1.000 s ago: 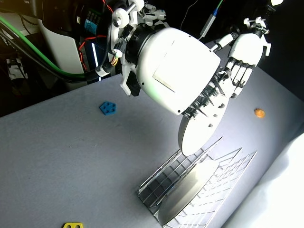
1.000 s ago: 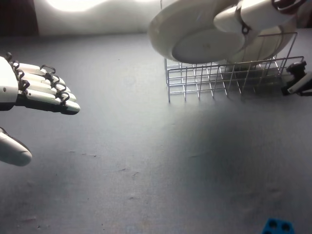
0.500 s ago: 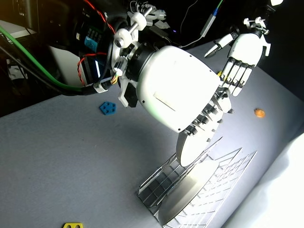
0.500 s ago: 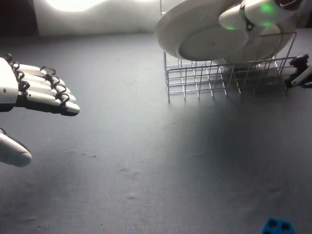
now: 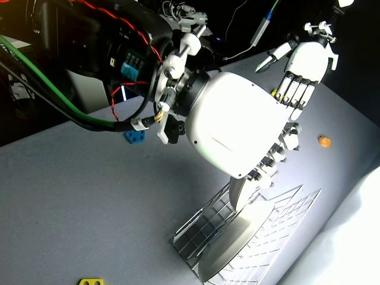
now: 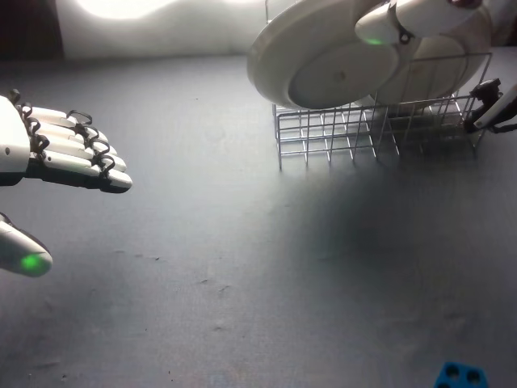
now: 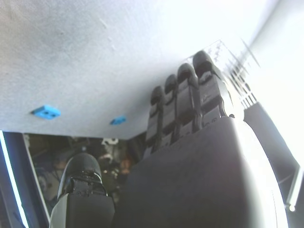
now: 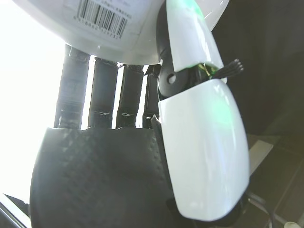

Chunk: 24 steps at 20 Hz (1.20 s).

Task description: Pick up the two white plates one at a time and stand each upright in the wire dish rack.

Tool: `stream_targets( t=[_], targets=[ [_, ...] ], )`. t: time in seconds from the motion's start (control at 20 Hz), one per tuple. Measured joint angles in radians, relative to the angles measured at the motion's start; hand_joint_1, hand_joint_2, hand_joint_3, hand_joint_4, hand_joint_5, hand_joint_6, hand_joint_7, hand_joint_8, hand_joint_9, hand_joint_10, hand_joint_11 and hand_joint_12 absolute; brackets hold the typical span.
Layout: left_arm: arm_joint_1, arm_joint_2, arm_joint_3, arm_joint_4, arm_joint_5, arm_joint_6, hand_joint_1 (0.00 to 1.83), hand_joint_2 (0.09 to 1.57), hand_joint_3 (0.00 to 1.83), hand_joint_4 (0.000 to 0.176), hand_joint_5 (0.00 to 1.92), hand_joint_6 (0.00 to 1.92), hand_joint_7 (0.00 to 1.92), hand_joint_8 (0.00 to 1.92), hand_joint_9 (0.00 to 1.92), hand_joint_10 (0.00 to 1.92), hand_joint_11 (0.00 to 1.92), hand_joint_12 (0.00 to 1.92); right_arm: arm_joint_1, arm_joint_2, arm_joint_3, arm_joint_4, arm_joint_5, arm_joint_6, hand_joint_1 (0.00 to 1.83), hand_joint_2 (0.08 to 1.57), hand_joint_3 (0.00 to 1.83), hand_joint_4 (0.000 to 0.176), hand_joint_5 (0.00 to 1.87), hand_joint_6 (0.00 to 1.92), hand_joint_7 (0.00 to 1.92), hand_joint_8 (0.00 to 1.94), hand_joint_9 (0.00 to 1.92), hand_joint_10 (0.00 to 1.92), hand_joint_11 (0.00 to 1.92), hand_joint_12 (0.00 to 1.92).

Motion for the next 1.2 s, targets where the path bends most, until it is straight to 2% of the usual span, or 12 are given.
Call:
stream_targets(
  t=[0.5, 0.55, 0.6, 0.7, 0.95, 1.2],
  targets=[
    [0.000, -0.001, 0.000, 0.003, 0.000, 0.000, 0.00, 1.09, 0.00, 0.000, 0.13, 0.00, 0.12, 0.00, 0.11, 0.00, 0.00, 0.26, -0.037, -0.011, 0.022, -0.003, 0.011, 0.000, 1.37, 1.12, 0.00, 0.000, 0.88, 1.14, 0.96, 1.00, 0.93, 1.13, 0.72, 1.29],
    [0.000, -0.001, 0.000, 0.003, -0.001, 0.000, 0.00, 1.08, 0.00, 0.000, 0.13, 0.00, 0.13, 0.00, 0.11, 0.00, 0.00, 0.27, -0.043, -0.011, 0.022, -0.002, 0.016, -0.001, 1.37, 1.12, 0.00, 0.000, 0.87, 1.15, 0.95, 1.01, 0.92, 1.15, 0.72, 1.29],
    [0.000, -0.001, 0.000, 0.003, -0.001, 0.000, 0.00, 1.08, 0.00, 0.000, 0.18, 0.00, 0.18, 0.00, 0.15, 0.00, 0.00, 0.37, -0.049, -0.011, 0.026, -0.001, 0.018, -0.004, 1.37, 1.13, 0.00, 0.000, 0.87, 1.15, 0.96, 1.01, 0.92, 1.15, 0.73, 1.29],
    [0.000, -0.001, 0.000, 0.003, -0.001, 0.000, 0.00, 1.09, 0.00, 0.000, 0.13, 0.00, 0.12, 0.00, 0.10, 0.00, 0.00, 0.27, -0.053, -0.011, 0.037, 0.000, 0.020, -0.005, 1.37, 1.13, 0.00, 0.000, 0.86, 1.16, 0.96, 1.01, 0.91, 1.16, 0.72, 1.30],
    [0.000, -0.001, -0.002, 0.003, 0.000, 0.000, 0.00, 1.09, 0.00, 0.000, 0.15, 0.01, 0.13, 0.00, 0.11, 0.00, 0.00, 0.26, -0.059, -0.011, 0.047, 0.000, 0.021, -0.005, 1.37, 1.13, 0.00, 0.000, 0.87, 1.15, 0.94, 1.02, 0.91, 1.18, 0.72, 1.34],
    [0.000, -0.001, -0.006, 0.003, -0.002, 0.000, 0.00, 1.09, 0.00, 0.000, 0.16, 0.00, 0.15, 0.00, 0.13, 0.00, 0.00, 0.34, -0.091, -0.022, 0.053, -0.043, 0.027, -0.004, 1.37, 1.13, 0.00, 0.000, 0.88, 1.15, 0.94, 1.01, 0.91, 1.17, 0.71, 1.33]
  ],
)
